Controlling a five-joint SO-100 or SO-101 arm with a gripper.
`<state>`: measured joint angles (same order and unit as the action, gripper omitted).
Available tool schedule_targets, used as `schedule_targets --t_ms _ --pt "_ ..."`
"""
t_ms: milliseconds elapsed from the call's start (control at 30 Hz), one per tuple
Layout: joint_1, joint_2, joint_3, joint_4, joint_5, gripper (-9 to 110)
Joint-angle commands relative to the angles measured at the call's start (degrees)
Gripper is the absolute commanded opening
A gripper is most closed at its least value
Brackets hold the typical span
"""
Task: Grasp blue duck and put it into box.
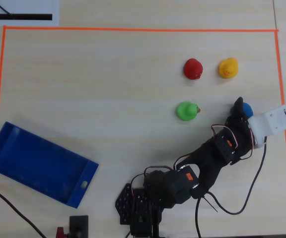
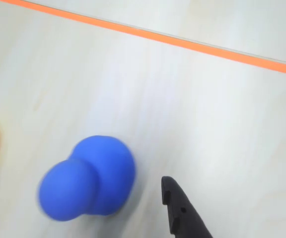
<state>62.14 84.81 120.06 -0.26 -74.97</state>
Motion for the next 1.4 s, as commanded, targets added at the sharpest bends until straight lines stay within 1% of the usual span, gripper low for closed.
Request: schedule_targets --t_ms 0,433,833,933,1067,1100,1167,1367 --pt "-1.0 1.6 -1.5 -0.6 1.1 45" --pt "-0.4 -2.7 -7.3 0.1 1.8 45" --pt "-1.8 -7.6 -8.5 -0.7 1.5 44" --pt "-2.1 -8.4 -8.6 -1.8 1.8 39" --pt "-3.3 -9.6 -9.3 -2.5 3.0 30" --pt "-3.7 -9.7 -9.8 -2.5 4.4 23" --pt "-4.0 -9.6 -10.5 -2.5 6.7 0" --pt "-4.5 -6.9 -9.9 -1.1 8.2 0"
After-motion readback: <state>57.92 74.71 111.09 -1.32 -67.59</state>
